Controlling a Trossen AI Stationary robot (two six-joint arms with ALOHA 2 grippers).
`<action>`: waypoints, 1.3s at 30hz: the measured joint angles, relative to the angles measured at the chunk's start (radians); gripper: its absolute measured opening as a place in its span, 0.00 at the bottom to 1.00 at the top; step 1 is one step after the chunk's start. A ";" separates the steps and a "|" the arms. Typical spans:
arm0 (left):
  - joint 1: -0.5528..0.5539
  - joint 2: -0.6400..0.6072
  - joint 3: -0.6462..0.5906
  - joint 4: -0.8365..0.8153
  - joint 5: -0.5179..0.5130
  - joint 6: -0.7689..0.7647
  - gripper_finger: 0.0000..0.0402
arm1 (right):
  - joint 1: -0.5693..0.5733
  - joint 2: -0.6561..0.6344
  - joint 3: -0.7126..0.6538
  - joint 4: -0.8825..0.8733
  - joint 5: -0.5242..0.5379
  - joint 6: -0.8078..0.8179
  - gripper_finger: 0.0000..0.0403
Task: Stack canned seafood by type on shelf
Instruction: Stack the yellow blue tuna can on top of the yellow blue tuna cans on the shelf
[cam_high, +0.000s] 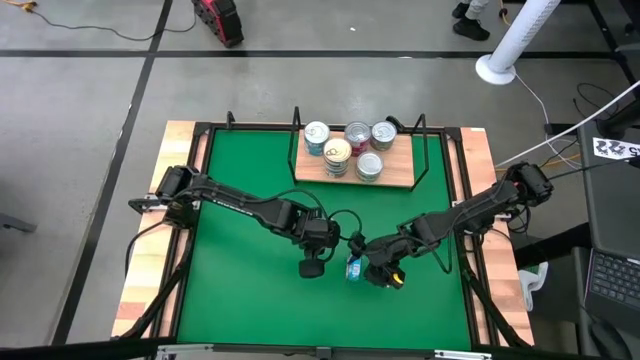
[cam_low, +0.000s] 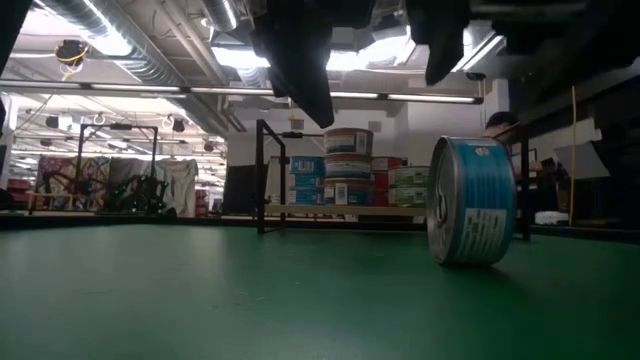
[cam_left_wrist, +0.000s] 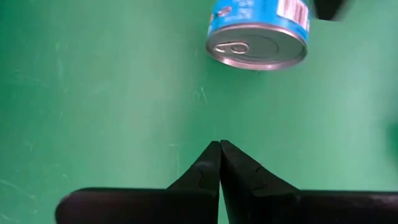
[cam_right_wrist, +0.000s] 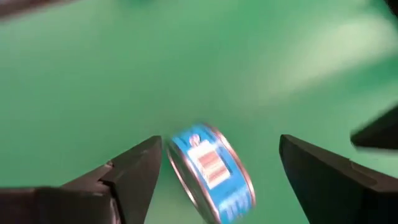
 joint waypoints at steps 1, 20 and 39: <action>0.000 0.000 0.000 -0.004 0.000 0.000 0.01 | -0.008 0.000 0.000 -0.014 0.011 -0.011 0.80; 0.000 0.000 0.000 -0.032 -0.001 -0.002 0.01 | -0.075 0.118 -0.001 -0.060 0.014 -0.092 0.79; -0.010 -0.029 0.004 0.007 -0.036 0.003 0.01 | -0.075 0.119 -0.001 -0.084 0.114 0.048 0.33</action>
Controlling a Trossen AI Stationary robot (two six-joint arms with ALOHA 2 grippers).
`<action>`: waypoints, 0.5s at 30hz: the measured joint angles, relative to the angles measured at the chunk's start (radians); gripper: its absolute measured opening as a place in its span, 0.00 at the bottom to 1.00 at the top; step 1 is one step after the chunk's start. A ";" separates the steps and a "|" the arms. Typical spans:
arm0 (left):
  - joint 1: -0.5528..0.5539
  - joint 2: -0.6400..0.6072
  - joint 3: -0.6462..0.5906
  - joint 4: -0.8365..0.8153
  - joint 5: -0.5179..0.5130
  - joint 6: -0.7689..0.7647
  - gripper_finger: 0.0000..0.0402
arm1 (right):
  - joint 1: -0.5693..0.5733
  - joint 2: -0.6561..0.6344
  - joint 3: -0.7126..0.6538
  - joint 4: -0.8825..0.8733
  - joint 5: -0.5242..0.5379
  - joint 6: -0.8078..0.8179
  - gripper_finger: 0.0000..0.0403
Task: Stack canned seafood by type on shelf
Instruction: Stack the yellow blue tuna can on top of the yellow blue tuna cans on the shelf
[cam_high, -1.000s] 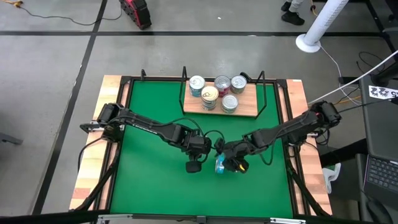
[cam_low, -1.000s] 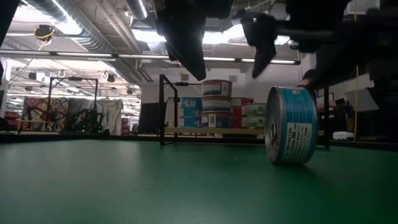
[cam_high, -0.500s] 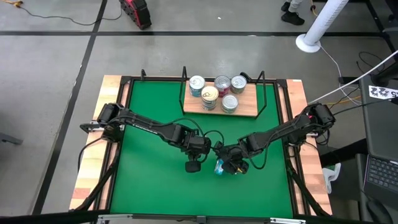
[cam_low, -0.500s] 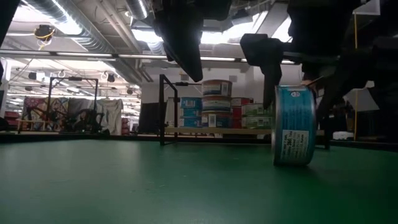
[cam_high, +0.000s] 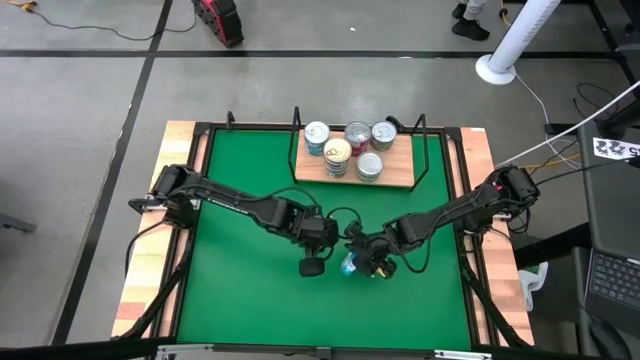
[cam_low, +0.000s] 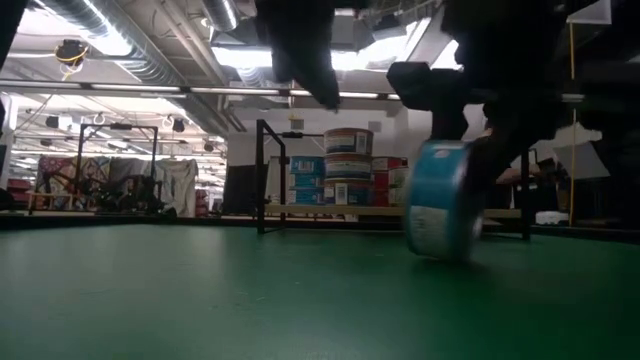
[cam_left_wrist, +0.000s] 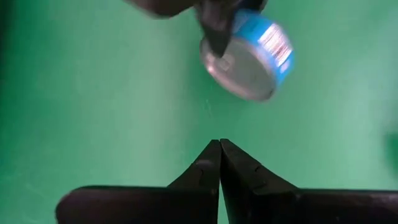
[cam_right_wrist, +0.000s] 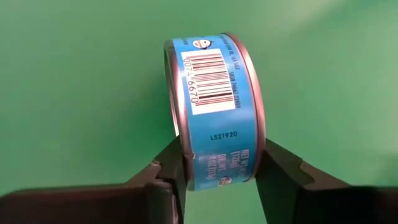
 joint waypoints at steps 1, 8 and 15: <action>-0.005 -0.005 0.000 0.004 -0.016 0.006 0.01 | 0.000 0.000 0.000 0.000 0.027 0.019 0.33; -0.032 -0.090 0.001 -0.017 -0.184 0.025 0.01 | -0.001 0.000 0.000 -0.004 0.207 0.071 0.39; -0.032 -0.204 0.001 -0.097 -0.294 0.063 0.01 | -0.002 0.000 0.042 -0.001 0.452 0.065 0.34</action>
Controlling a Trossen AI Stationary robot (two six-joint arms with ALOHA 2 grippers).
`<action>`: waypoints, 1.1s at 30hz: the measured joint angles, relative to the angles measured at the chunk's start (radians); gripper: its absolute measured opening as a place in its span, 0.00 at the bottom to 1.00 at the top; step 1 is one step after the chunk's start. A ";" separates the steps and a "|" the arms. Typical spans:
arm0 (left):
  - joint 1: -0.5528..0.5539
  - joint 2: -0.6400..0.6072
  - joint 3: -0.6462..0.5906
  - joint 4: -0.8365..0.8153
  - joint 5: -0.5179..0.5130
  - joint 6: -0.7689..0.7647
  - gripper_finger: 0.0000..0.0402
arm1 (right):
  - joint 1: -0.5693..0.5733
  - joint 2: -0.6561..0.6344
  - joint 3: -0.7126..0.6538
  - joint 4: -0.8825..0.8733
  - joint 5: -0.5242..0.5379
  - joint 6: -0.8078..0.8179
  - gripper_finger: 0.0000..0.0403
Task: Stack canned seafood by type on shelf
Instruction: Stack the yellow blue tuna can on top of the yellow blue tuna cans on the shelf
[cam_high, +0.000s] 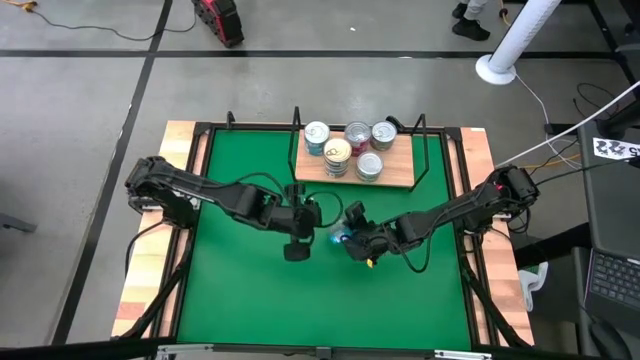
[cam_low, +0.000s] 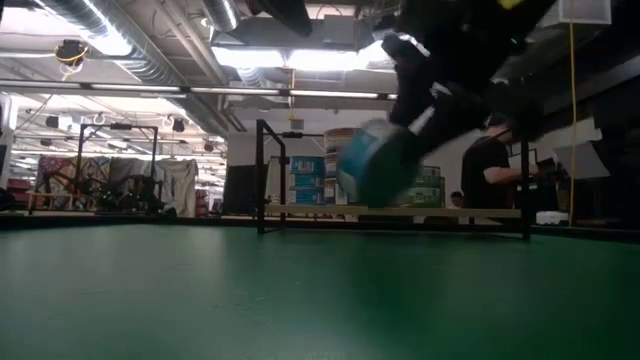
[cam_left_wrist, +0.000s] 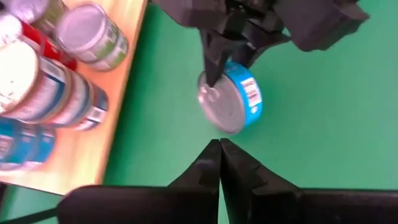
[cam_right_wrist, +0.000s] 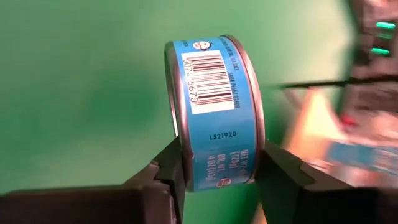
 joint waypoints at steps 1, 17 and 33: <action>0.003 -0.011 0.000 -0.007 -0.002 0.022 0.01 | 0.000 0.000 0.012 -0.002 0.041 -0.007 0.34; 0.078 -0.027 0.000 -0.018 -0.065 0.255 0.37 | -0.147 0.000 0.200 -0.002 0.164 -0.025 0.36; 0.158 -0.025 -0.037 -0.006 -0.080 0.386 0.66 | -0.213 0.000 0.205 0.056 0.131 0.088 0.36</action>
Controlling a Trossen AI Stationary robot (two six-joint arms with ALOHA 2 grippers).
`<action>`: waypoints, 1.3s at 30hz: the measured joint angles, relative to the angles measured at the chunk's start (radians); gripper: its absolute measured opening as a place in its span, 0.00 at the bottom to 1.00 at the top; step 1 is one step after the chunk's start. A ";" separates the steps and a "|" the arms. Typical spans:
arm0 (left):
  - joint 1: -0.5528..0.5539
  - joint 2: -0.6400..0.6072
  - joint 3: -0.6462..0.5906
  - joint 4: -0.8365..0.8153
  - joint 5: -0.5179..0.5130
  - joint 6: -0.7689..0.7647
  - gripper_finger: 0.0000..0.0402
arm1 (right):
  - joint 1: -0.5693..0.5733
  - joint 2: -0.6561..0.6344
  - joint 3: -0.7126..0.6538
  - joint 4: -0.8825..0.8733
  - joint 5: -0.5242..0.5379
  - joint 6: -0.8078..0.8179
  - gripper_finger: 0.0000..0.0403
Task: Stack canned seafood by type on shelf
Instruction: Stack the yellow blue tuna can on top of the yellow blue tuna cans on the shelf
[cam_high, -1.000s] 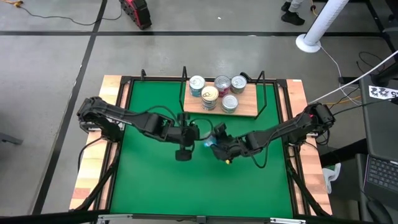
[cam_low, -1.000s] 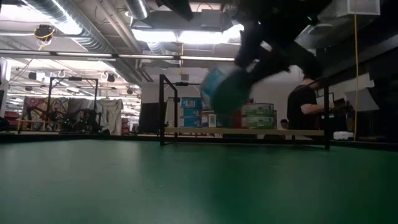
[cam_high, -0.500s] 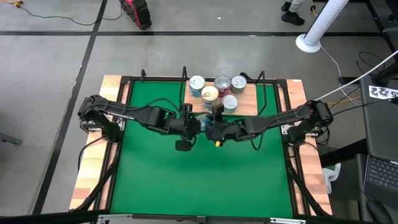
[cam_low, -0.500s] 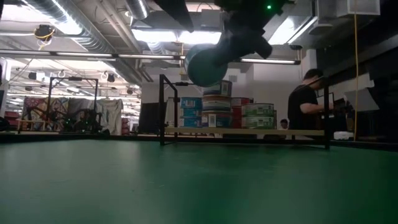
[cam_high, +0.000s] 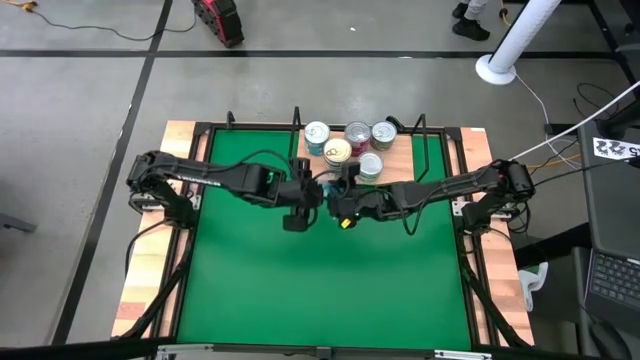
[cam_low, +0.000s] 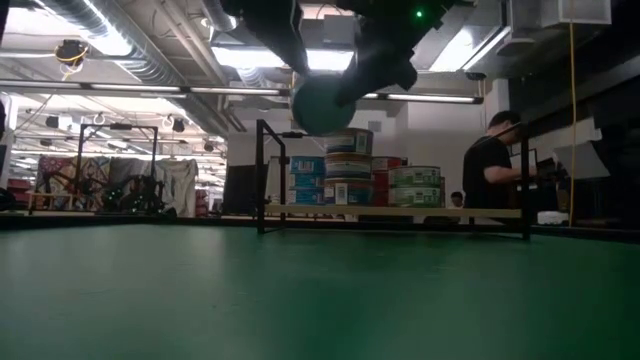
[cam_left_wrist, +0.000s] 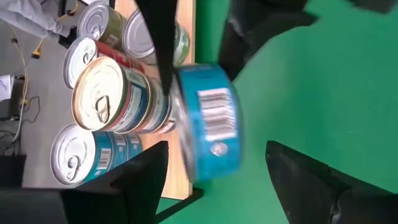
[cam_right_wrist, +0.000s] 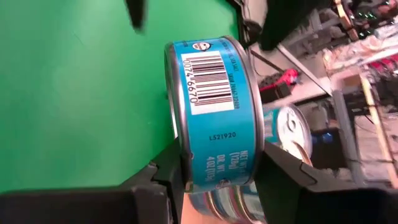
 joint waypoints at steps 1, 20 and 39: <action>0.005 0.000 -0.001 0.000 0.000 0.005 0.66 | 0.000 0.000 0.000 0.010 -0.012 0.000 0.36; 0.032 0.000 -0.001 0.014 -0.001 0.019 0.60 | 0.000 0.000 0.000 0.105 -0.024 -0.001 0.36; 0.031 0.002 -0.002 0.014 -0.043 0.028 0.33 | 0.000 -0.001 0.000 0.100 -0.021 -0.003 0.59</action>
